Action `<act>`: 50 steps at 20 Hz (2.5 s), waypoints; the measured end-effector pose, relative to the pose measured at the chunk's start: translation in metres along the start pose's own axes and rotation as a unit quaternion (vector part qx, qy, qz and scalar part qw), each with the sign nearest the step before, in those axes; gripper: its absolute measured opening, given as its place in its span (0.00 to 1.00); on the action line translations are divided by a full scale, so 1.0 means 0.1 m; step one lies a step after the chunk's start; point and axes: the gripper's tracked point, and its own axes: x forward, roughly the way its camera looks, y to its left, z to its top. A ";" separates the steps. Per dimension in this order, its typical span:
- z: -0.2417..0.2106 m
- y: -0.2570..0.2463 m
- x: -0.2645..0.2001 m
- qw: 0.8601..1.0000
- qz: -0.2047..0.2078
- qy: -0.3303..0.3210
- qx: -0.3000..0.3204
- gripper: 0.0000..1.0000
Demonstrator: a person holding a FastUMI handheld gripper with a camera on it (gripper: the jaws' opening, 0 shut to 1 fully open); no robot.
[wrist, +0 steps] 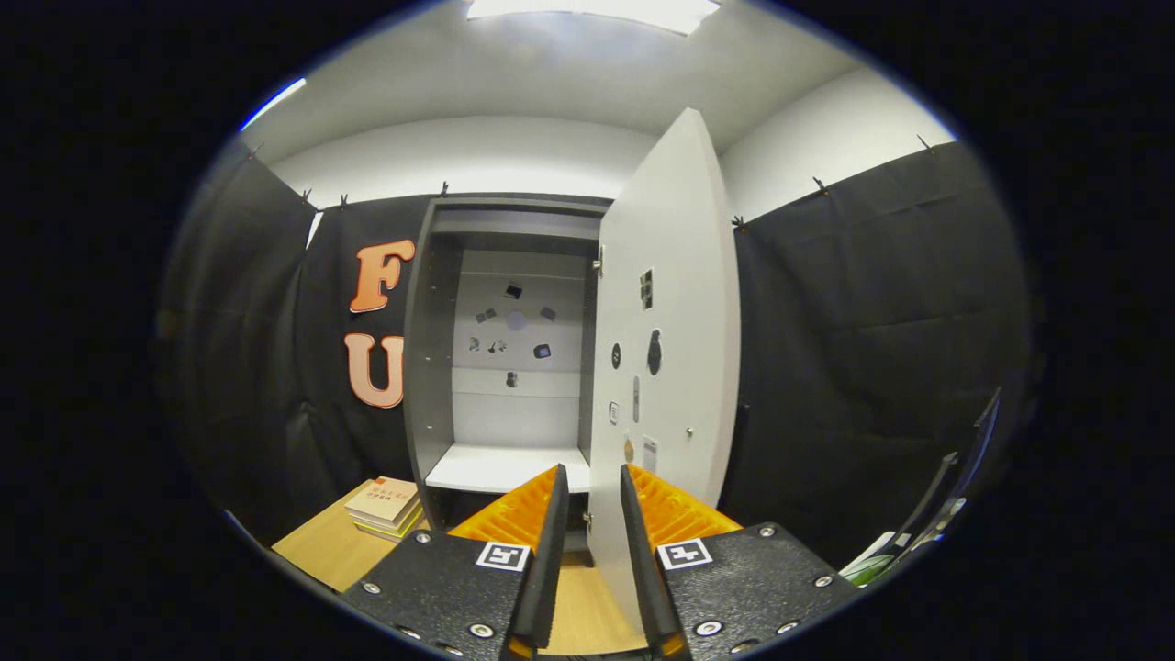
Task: Open the shoe cabinet door, grab the shoes and put them into the shoe cabinet, then close the shoe cabinet door.
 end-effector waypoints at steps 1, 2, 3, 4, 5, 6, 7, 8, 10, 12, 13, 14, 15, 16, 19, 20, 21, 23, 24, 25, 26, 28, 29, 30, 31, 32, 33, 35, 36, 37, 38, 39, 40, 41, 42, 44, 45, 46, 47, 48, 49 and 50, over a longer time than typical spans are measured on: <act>-0.01 0.10 0.01 1.000 0.007 0.002 0.002 0.37; -0.03 0.19 0.01 1.000 0.012 0.005 0.004 0.39; -0.05 0.29 0.01 1.000 0.020 0.007 0.003 0.40; -0.09 0.38 0.02 1.000 0.024 0.011 -0.001 0.43; -0.11 0.45 0.03 0.999 0.029 0.013 -0.004 0.45; -0.13 0.53 0.03 0.999 0.033 0.013 -0.005 0.47; -0.14 0.60 0.04 0.999 0.038 0.014 -0.005 0.47; -0.16 0.66 0.04 0.999 0.041 0.014 -0.005 0.49; -0.18 0.74 0.05 0.999 0.045 0.015 -0.003 0.52; -0.23 0.83 0.05 0.999 0.051 0.019 0.000 0.54; -0.25 0.87 0.07 0.998 0.053 0.020 0.000 0.55; -0.28 0.89 0.07 0.998 0.056 0.022 0.000 0.57; -0.32 0.93 0.09 0.998 0.057 0.025 0.000 0.57; -0.36 0.94 0.09 0.998 0.057 0.029 0.000 0.58; -0.56 1.00 0.12 0.997 0.062 0.049 0.004 0.58; -0.65 1.01 0.12 0.996 0.062 0.059 0.005 0.58; -0.74 1.03 0.14 0.996 0.063 0.068 0.004 0.58; -0.98 1.05 0.17 0.994 0.062 0.089 0.000 0.58; -1.13 1.06 0.18 0.993 0.061 0.103 -0.001 0.59; -1.30 1.07 0.19 0.991 0.062 0.119 -0.001 0.58; -1.46 1.09 0.20 0.989 0.062 0.135 0.000 0.59; -1.84 1.09 0.22 0.983 0.062 0.171 0.001 0.59; -2.03 1.12 0.24 0.980 0.062 0.188 0.003 0.59; -2.21 1.14 0.26 0.976 0.064 0.206 0.006 0.59; -2.41 1.15 0.28 0.973 0.064 0.223 0.008 0.59; -2.61 1.18 0.29 0.968 0.066 0.241 0.013 0.59; -2.78 1.20 0.32 0.964 0.067 0.256 0.016 0.59; -3.11 1.22 0.34 0.955 0.072 0.288 0.023 0.59; -3.29 1.23 0.34 0.949 0.074 0.305 0.024 0.59; -3.46 1.25 0.34 0.943 0.077 0.323 0.027 0.59; -3.60 1.26 0.35 0.938 0.079 0.336 0.032 0.59; -3.74 1.28 0.37 0.933 0.081 0.350 0.037 0.59; -3.87 1.30 0.37 0.927 0.082 0.363 0.042 0.59; -4.00 1.32 0.41 0.923 0.083 0.374 0.045 0.59; -4.11 1.32 0.43 0.919 0.084 0.383 0.045 0.59; -4.29 1.33 0.49 0.913 0.087 0.398 0.039 0.59; -4.36 1.34 0.51 0.909 0.087 0.405 0.040 0.59; -4.42 1.35 0.53 0.906 0.089 0.411 0.044 0.59; -4.49 1.36 0.55 0.904 0.089 0.416 0.047 0.59; -4.56 1.36 0.58 0.901 0.090 0.421 0.048 0.59; -4.63 1.35 0.60 0.898 0.090 0.427 0.047 0.59; -4.70 1.36 0.62 0.896 0.091 0.433 0.048 0.59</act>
